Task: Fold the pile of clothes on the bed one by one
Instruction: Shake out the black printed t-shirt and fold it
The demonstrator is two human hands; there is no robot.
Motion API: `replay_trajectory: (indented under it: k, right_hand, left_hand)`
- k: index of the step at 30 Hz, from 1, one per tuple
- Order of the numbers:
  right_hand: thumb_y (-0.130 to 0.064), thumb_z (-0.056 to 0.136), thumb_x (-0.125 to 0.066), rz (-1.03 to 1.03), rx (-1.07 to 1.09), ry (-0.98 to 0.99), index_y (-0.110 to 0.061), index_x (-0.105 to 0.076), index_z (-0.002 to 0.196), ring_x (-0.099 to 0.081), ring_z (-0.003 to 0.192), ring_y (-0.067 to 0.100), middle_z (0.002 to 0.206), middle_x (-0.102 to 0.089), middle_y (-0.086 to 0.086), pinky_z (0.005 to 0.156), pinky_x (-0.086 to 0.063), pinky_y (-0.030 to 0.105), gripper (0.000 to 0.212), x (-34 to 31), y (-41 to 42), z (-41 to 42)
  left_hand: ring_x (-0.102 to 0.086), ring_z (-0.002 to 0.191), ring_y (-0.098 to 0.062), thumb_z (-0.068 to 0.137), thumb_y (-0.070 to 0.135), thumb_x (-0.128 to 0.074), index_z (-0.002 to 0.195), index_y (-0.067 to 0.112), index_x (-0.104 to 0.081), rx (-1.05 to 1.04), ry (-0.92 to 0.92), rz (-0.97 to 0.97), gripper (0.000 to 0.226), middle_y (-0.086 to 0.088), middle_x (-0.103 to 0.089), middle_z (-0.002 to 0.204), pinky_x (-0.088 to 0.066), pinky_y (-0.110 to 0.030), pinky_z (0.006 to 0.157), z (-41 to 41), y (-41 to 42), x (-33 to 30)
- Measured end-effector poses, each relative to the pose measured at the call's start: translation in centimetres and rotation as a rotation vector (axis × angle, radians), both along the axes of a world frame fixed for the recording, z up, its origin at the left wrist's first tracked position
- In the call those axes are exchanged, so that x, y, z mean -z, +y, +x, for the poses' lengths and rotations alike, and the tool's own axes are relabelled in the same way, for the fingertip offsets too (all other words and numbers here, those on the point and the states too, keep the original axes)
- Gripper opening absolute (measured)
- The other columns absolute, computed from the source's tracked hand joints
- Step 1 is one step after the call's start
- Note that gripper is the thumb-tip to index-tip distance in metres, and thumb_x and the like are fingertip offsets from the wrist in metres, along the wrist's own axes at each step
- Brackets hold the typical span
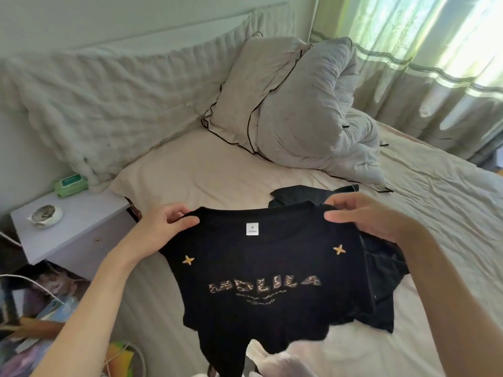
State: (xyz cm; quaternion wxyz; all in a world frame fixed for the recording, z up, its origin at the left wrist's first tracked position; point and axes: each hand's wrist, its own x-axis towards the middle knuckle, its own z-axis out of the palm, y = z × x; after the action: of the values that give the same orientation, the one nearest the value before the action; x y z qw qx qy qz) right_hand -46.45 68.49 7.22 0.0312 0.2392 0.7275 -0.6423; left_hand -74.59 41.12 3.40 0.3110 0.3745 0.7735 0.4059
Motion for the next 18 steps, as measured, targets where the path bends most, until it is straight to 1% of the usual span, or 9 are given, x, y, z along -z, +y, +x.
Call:
replay_trajectory:
  k: [2,4,5,7,9,12,14,15,18]
  right_hand:
    - [-0.026,0.082,-0.071,0.205,0.097,-0.012,-0.024,-0.073,0.084,-0.069,0.084,0.02,0.089,-0.073,0.002,0.075,-0.053,0.025,0.004,1.2,0.8,-2.0]
    - [-0.024,0.089,-0.065,0.427,0.13,-0.076,-0.03,-0.069,0.082,-0.067,0.086,0.016,0.086,-0.07,-0.004,0.08,-0.051,0.028,0.01,3.4,2.0,-4.5]
    - [-0.024,0.09,-0.062,0.515,0.126,-0.105,-0.03,-0.066,0.085,-0.065,0.087,0.013,0.087,-0.067,-0.007,0.08,-0.049,0.028,0.009,4.6,2.6,-5.8]
    - [-0.026,0.093,-0.058,0.636,0.1,-0.13,-0.026,-0.064,0.094,-0.062,0.089,0.012,0.09,-0.065,-0.008,0.078,-0.048,0.025,0.007,7.4,3.7,-8.5]
    - [-0.029,0.095,-0.054,0.707,0.113,-0.164,-0.02,-0.065,0.106,-0.062,0.092,0.017,0.096,-0.067,-0.001,0.08,-0.049,0.031,0.017,10.8,4.7,-11.1]
    - [-0.032,0.096,-0.053,0.755,0.185,-0.216,-0.016,-0.063,0.115,-0.063,0.086,0.02,0.096,-0.069,0.004,0.077,-0.05,0.035,0.027,16.3,6.8,-15.2]
    - [-0.031,0.095,-0.053,0.751,0.198,-0.229,-0.013,-0.062,0.119,-0.064,0.084,0.02,0.095,-0.069,0.006,0.077,-0.051,0.034,0.031,20.4,8.6,-17.9]
    - [-0.03,0.095,-0.054,0.753,0.203,-0.23,-0.012,-0.061,0.12,-0.064,0.084,0.02,0.097,-0.069,0.006,0.078,-0.051,0.034,0.032,22.5,9.5,-19.3]
    - [-0.027,0.095,-0.055,0.804,0.228,-0.208,-0.009,-0.063,0.118,-0.063,0.097,0.023,0.106,-0.068,0.008,0.084,-0.047,0.034,0.03,28.7,12.1,-23.3]
  left_hand:
    - [-0.063,0.09,-0.012,0.073,0.052,-0.065,0.076,0.032,-0.068,-0.07,0.049,-0.054,0.02,0.004,-0.07,0.084,-0.046,-0.034,0.085,-0.5,0.7,1.6]
    - [-0.056,0.103,-0.013,0.085,0.037,-0.064,0.08,0.033,-0.063,-0.063,0.11,-0.128,0.006,0.008,-0.064,0.095,-0.04,-0.033,0.09,-1.5,1.7,3.3]
    - [-0.055,0.103,-0.013,0.09,0.031,-0.06,0.083,0.034,-0.059,-0.042,0.15,-0.155,0.007,0.008,-0.062,0.098,-0.039,-0.03,0.088,-2.1,2.4,4.2]
    - [-0.054,0.096,-0.012,0.095,0.027,-0.051,0.089,0.032,-0.053,-0.023,0.238,-0.219,0.008,0.003,-0.061,0.103,-0.039,-0.027,0.08,-3.5,3.8,6.4]
    - [-0.055,0.087,-0.012,0.097,0.034,-0.046,0.097,0.03,-0.051,-0.045,0.339,-0.277,0.006,0.001,-0.062,0.101,-0.039,-0.027,0.069,-5.0,5.1,9.0]
    - [-0.055,0.079,-0.012,0.093,0.05,-0.044,0.094,0.027,-0.055,-0.134,0.47,-0.339,0.024,0.008,-0.059,0.086,-0.033,-0.021,0.055,-8.2,7.8,13.7]
    - [-0.051,0.074,-0.011,0.091,0.053,-0.046,0.09,0.024,-0.057,-0.17,0.541,-0.373,0.032,0.009,-0.056,0.083,-0.029,-0.019,0.051,-10.8,10.1,17.4]
    - [-0.05,0.073,-0.012,0.091,0.054,-0.046,0.088,0.022,-0.057,-0.17,0.561,-0.378,0.034,0.007,-0.056,0.083,-0.028,-0.022,0.051,-12.2,11.4,19.4]
    - [-0.049,0.071,-0.015,0.091,0.054,-0.047,0.089,0.02,-0.059,-0.189,0.596,-0.385,0.036,0.004,-0.056,0.08,-0.03,-0.029,0.054,-16.3,15.2,25.4]
